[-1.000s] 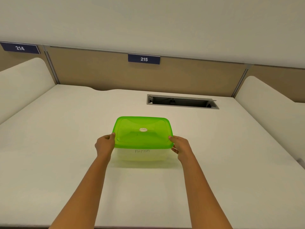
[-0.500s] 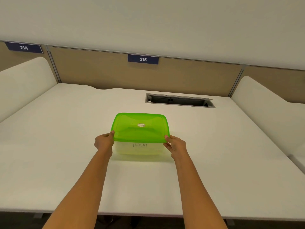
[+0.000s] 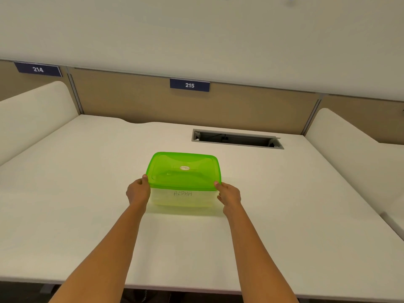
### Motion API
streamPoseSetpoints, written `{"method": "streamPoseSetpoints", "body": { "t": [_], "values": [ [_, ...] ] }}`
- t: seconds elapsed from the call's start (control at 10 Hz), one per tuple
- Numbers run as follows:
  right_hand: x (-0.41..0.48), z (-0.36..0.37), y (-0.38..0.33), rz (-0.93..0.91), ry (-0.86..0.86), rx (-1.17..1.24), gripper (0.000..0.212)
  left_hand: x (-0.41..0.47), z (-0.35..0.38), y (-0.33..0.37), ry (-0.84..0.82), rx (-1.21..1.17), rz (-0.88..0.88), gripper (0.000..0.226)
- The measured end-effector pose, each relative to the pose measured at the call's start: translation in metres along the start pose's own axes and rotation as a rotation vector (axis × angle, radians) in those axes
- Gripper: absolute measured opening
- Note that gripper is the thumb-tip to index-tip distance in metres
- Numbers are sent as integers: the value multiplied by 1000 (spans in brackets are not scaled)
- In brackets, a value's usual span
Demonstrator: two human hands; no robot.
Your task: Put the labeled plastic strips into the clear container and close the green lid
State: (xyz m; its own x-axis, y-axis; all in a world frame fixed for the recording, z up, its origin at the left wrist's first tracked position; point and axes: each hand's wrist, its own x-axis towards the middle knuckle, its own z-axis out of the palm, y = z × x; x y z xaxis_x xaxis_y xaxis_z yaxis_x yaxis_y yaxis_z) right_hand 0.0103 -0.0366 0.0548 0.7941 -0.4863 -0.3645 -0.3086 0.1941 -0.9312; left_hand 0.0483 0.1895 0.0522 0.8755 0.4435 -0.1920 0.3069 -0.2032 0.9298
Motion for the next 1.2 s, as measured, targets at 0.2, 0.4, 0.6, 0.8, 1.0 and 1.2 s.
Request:
{"method": "streamPoseSetpoints", "body": {
  "t": [0.2, 0.4, 0.6, 0.8, 1.0, 1.2],
  "values": [
    [-2, 0, 6, -61, -26, -75, 44, -1, 0, -9, -11, 29, 61, 40],
    [-12, 4, 10, -93, -30, -117, 42, -3, -2, -15, -58, 20, 71, 48],
    [-31, 5, 11, -156, -34, -241, 46, -17, -13, -18, -165, 74, 166, 50],
    [-52, 4, 15, -192, -62, -321, 47, -21, -27, -31, -320, 125, 305, 49],
    [-71, -2, 23, -228, -100, -440, 48, -28, -37, -39, -401, 260, 465, 48],
    [-83, -17, 18, -398, 11, -485, 37, -28, -39, -35, -232, 665, 492, 57]
  ]
}}
